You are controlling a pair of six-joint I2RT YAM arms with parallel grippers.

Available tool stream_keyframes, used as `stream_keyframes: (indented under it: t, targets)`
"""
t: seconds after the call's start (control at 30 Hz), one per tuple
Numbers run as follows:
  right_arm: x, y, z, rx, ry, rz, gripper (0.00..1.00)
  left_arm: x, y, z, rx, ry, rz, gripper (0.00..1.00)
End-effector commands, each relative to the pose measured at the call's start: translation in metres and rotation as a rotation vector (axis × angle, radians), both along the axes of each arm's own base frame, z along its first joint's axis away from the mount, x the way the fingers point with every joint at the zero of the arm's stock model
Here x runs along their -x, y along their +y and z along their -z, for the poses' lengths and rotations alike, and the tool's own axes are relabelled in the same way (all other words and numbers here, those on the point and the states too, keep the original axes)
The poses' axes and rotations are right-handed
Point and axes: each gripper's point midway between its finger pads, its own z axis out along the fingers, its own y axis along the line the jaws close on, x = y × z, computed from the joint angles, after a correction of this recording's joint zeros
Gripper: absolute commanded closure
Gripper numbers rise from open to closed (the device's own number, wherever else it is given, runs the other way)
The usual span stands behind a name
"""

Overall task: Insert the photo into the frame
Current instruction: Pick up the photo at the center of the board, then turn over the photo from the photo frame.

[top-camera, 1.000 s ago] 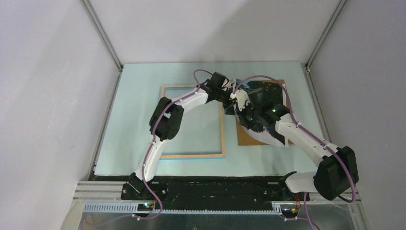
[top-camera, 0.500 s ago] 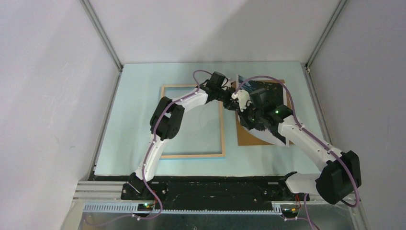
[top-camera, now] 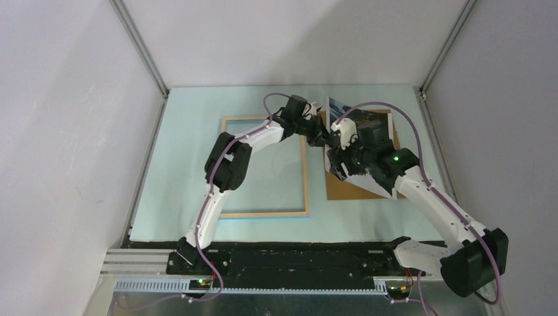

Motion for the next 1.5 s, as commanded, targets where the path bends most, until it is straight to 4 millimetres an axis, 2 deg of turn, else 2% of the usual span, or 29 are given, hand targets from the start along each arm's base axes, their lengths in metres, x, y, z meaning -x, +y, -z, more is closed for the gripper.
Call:
stream_keyframes:
  t: [0.0,0.03,0.07,0.1,0.13,0.17,0.2,0.23,0.27,0.3,0.33,0.37,0.4,0.43,0.47,0.5,0.53,0.63,0.67,0.7,0.83,0.97,1.1,1.17,1.27,1.37,1.47]
  targets:
    - [-0.003,-0.014,-0.033,-0.063,-0.086,0.061,0.24,-0.013,0.024,-0.059,0.058,-0.166,-0.003,1.00]
    - [-0.004,-0.016,-0.037,-0.074,-0.094,0.070,0.24,-0.012,0.031,-0.067,0.049,-0.196,-0.001,1.00]
    - [-0.007,-0.021,-0.042,-0.091,-0.101,0.098,0.23,-0.014,0.039,-0.064,0.023,-0.191,-0.017,1.00]
    - [-0.009,-0.022,-0.048,-0.108,-0.110,0.106,0.23,-0.014,0.046,-0.076,0.020,-0.242,-0.015,1.00]
    - [-0.012,-0.027,-0.051,-0.125,-0.108,0.136,0.22,-0.016,0.055,-0.072,-0.014,-0.239,-0.033,1.00]
    - [-0.015,-0.027,-0.056,-0.143,-0.113,0.142,0.22,-0.018,0.065,-0.085,-0.019,-0.291,-0.039,1.00]
    - [-0.017,-0.030,-0.059,-0.157,-0.111,0.163,0.22,-0.016,0.072,-0.083,-0.048,-0.291,-0.050,1.00]
    - [-0.021,-0.029,-0.064,-0.170,-0.119,0.167,0.22,-0.016,0.081,-0.096,-0.053,-0.345,-0.055,1.00]
    - [-0.023,-0.029,-0.066,-0.182,-0.119,0.180,0.21,-0.014,0.089,-0.091,-0.087,-0.340,-0.067,1.00]
    - [-0.027,-0.028,-0.070,-0.196,-0.122,0.188,0.21,-0.014,0.098,-0.106,-0.096,-0.397,-0.082,1.00]
    - [-0.030,-0.026,-0.074,-0.208,-0.130,0.190,0.21,-0.009,0.105,-0.101,-0.124,-0.387,-0.083,1.00]
    - [-0.034,-0.024,-0.076,-0.220,-0.125,0.198,0.21,-0.010,0.115,-0.111,-0.145,-0.441,-0.097,1.00]
    - [-0.037,-0.022,-0.080,-0.232,-0.133,0.200,0.21,-0.005,0.122,-0.109,-0.175,-0.438,-0.096,1.00]
    - [-0.041,-0.019,-0.081,-0.244,-0.124,0.209,0.20,-0.005,0.132,-0.119,-0.207,-0.505,-0.104,1.00]
    - [-0.045,-0.017,-0.084,-0.257,-0.130,0.209,0.20,0.003,0.141,-0.127,-0.236,-0.521,-0.100,1.00]
    - [-0.049,-0.014,-0.085,-0.269,-0.123,0.215,0.20,0.001,0.151,-0.127,-0.288,-0.576,-0.099,1.00]
    - [-0.052,-0.011,-0.088,-0.283,-0.128,0.209,0.20,0.010,0.161,-0.135,-0.326,-0.589,-0.091,1.00]
    - [-0.062,-0.001,-0.088,-0.303,-0.109,0.198,0.20,0.013,0.199,-0.143,-0.489,-0.701,-0.098,1.00]
    - [-0.065,0.001,-0.092,-0.309,-0.115,0.190,0.20,0.021,0.212,-0.151,-0.528,-0.720,-0.103,1.00]
    - [-0.067,0.005,-0.088,-0.306,-0.104,0.182,0.20,0.017,0.229,-0.151,-0.604,-0.765,-0.113,1.00]
    - [-0.072,0.019,-0.086,-0.306,-0.097,0.154,0.20,0.029,0.291,-0.161,-0.871,-0.866,-0.111,1.00]
    - [-0.074,0.032,-0.081,-0.303,-0.081,0.126,0.20,0.038,0.349,-0.184,-1.125,-0.963,-0.128,1.00]
    - [-0.072,0.043,-0.075,-0.309,-0.054,0.112,0.20,0.047,0.391,-0.207,-1.340,-1.005,-0.134,1.00]
    - [-0.071,0.047,-0.073,-0.311,-0.046,0.105,0.21,0.051,0.402,-0.215,-1.415,-1.009,-0.115,1.00]
    - [-0.072,0.050,-0.073,-0.333,-0.030,0.100,0.21,0.054,0.398,-0.209,-1.446,-0.991,-0.069,1.00]
    - [-0.069,0.056,-0.074,-0.404,0.032,0.084,0.20,0.054,0.369,-0.187,-1.380,-0.969,0.003,1.00]
    - [-0.072,0.060,-0.074,-0.498,0.119,0.086,0.20,0.054,0.331,-0.163,-1.257,-0.931,0.072,1.00]
